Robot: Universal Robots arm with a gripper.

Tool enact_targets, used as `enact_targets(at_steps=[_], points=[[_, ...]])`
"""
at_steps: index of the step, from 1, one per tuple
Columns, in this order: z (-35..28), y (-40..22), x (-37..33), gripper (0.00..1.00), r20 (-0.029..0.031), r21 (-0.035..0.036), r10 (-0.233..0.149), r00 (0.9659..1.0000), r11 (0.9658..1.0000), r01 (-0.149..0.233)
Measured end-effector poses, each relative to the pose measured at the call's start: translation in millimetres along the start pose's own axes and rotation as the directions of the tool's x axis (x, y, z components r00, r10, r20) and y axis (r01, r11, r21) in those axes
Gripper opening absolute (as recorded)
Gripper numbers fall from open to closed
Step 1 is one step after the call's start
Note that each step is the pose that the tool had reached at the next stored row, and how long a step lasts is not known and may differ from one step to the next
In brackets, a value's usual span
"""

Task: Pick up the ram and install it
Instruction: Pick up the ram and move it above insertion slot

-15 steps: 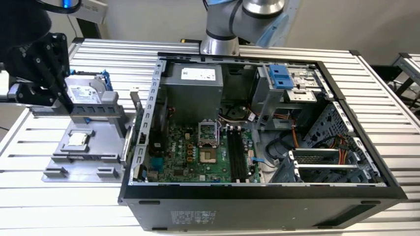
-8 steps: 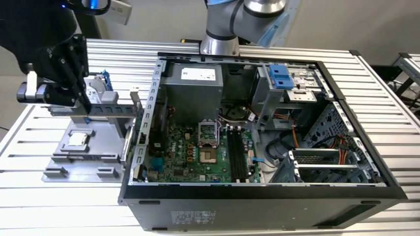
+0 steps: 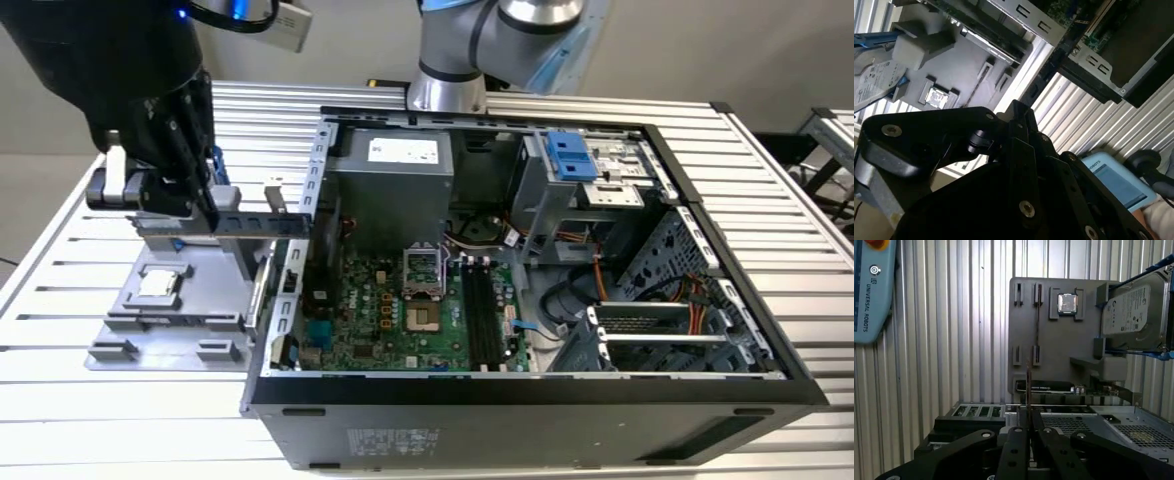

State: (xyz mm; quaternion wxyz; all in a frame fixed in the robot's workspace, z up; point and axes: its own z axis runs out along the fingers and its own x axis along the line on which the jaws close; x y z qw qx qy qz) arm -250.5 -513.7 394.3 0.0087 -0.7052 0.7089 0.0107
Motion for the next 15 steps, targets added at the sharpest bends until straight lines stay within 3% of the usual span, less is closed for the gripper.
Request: enact_targets(at_steps=[10,15], points=[[0.2,-21.5,-0.2,0.00,-0.0001,0.0001,0.000,1.0000,1.0000,0.000],[0.3,-36.3,-0.2,0.00,-0.0001,0.0000,0.000,1.0000,1.0000,0.000]])
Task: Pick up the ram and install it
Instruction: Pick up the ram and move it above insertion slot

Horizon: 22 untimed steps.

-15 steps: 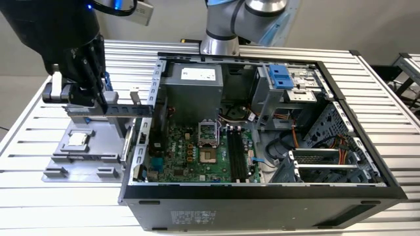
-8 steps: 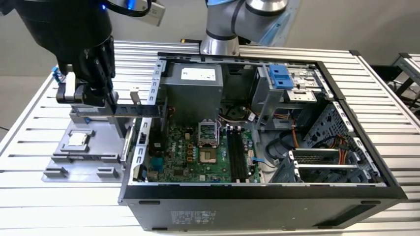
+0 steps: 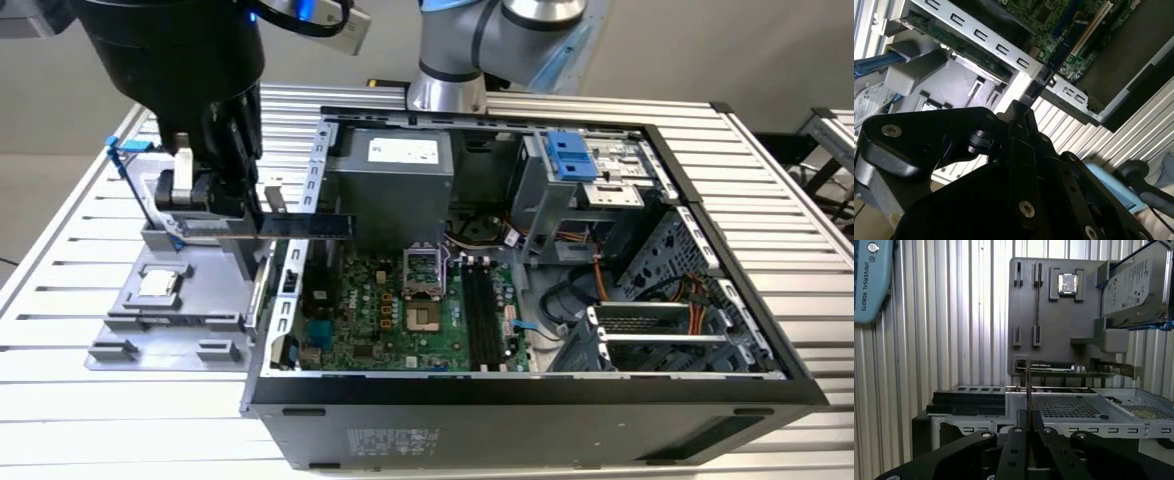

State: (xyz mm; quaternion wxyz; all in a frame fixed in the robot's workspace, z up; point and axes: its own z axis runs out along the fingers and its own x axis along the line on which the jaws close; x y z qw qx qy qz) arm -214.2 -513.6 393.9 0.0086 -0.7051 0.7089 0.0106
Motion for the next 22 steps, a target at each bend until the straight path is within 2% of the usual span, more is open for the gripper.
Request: enact_targets(at_steps=[22], points=[[0.4,-89.0,-0.4,0.00,0.0001,0.0000,0.000,1.0000,1.0000,0.000]])
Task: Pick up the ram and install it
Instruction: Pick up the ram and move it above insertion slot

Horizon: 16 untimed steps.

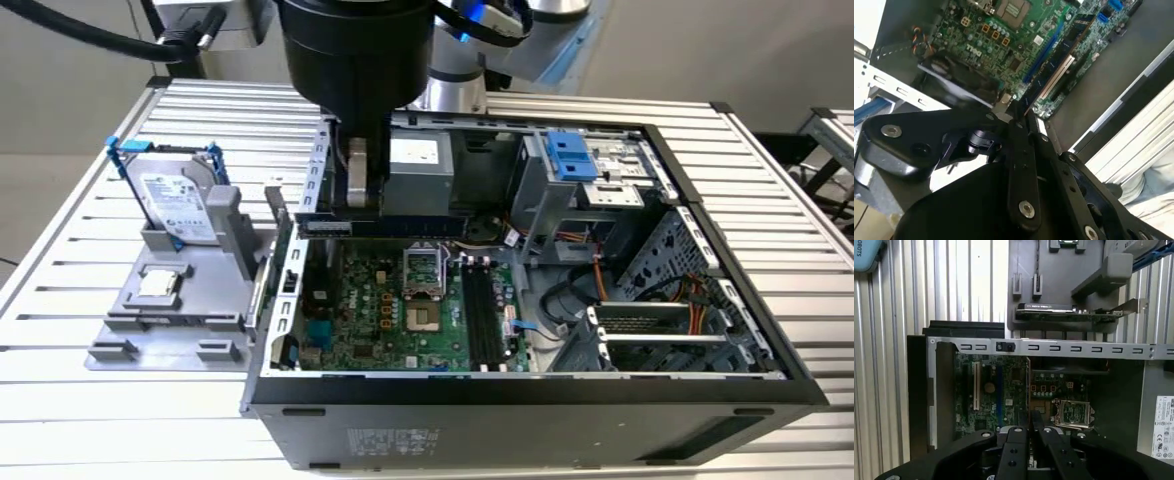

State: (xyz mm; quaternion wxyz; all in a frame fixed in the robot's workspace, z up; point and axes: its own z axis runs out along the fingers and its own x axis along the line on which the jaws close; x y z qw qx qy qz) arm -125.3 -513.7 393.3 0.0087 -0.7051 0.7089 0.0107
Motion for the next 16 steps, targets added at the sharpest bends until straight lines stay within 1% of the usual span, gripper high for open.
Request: enact_targets(at_steps=[16], points=[[0.2,-66.9,-0.4,0.00,-0.0001,0.0000,0.000,1.0000,1.0000,0.000]])
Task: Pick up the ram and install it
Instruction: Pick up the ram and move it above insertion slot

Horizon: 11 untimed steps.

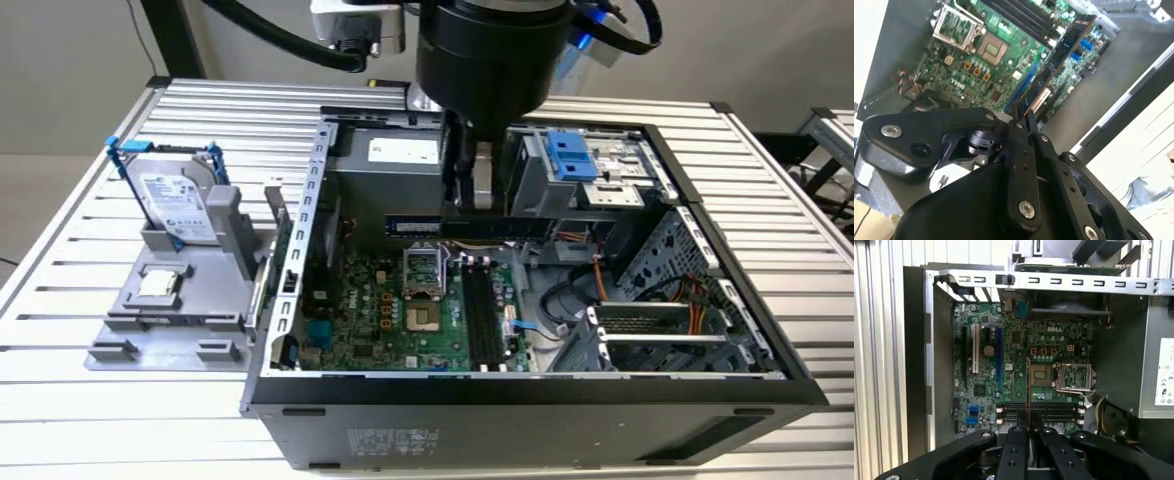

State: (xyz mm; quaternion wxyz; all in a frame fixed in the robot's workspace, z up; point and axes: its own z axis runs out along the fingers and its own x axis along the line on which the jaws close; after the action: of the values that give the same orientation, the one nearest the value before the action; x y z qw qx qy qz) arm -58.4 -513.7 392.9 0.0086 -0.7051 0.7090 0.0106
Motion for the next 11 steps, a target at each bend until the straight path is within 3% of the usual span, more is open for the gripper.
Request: enact_targets(at_steps=[11], points=[[0.1,-44.8,-0.2,0.00,-0.0001,-0.0001,0.000,1.0000,1.0000,0.000]])
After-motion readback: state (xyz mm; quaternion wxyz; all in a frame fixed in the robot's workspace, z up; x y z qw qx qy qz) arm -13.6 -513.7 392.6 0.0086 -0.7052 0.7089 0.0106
